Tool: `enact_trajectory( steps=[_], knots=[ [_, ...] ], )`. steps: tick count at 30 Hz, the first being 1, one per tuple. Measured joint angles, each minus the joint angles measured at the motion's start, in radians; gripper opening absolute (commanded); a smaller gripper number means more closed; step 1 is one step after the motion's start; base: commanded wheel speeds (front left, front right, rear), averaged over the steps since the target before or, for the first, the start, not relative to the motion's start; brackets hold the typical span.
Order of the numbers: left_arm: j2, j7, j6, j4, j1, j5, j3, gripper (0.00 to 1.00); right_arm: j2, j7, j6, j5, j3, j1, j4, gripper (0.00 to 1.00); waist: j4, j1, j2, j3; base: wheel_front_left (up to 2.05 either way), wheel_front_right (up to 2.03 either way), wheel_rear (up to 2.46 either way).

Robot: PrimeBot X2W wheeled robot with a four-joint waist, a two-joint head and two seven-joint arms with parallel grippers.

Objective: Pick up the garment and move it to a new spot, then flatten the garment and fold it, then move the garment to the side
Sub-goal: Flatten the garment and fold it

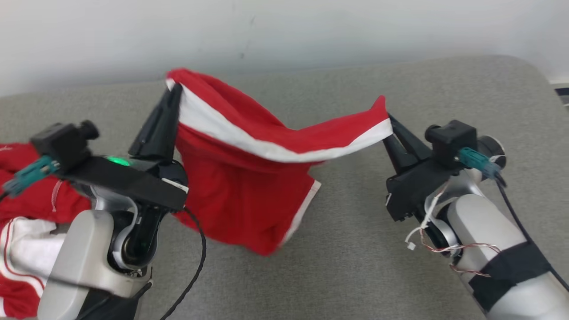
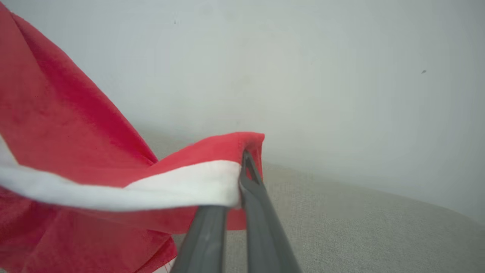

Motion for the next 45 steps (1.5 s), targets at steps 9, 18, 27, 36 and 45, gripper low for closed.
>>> enact_trajectory(
  steps=[9, 18, 27, 36, 45],
  knots=[
    [-0.044, -0.007, 0.000, -0.308, 0.098, -0.196, 0.019, 0.00, -0.110, -0.025, -0.050, 0.001, -0.091, 0.106, -0.269, 0.00, -0.046, 0.0000, -0.0002, -0.041, 0.00, 0.00, 0.00],
    [-0.027, 0.116, 0.020, -0.439, 0.195, -0.295, -0.030, 0.00, -0.178, 0.082, -0.077, 0.031, -0.143, 0.198, -0.458, 0.00, -0.059, -0.0001, -0.0002, -0.019, 0.00, 0.00, 0.00],
    [-0.053, 0.070, 0.135, -0.005, -0.230, -0.175, 0.074, 0.00, -0.004, 0.213, -0.034, 0.082, -0.094, -0.325, -0.076, 0.00, -0.063, 0.0005, 0.0000, 0.082, 0.00, 0.00, 0.00],
    [-0.083, 0.009, 0.077, 0.065, -0.394, -0.197, 0.061, 0.00, -0.050, 0.206, -0.030, 0.009, -0.079, -0.486, 0.007, 0.00, -0.038, 0.0004, 0.0002, 0.166, 0.00, 0.00, 0.00],
    [-0.028, 0.067, 0.029, 0.253, -0.155, -0.220, 0.011, 0.00, -0.067, 0.238, 0.009, 0.010, -0.008, -0.241, 0.090, 0.00, -0.010, 0.0004, 0.0002, 0.218, 0.00, 0.00, 0.00]
  ],
)
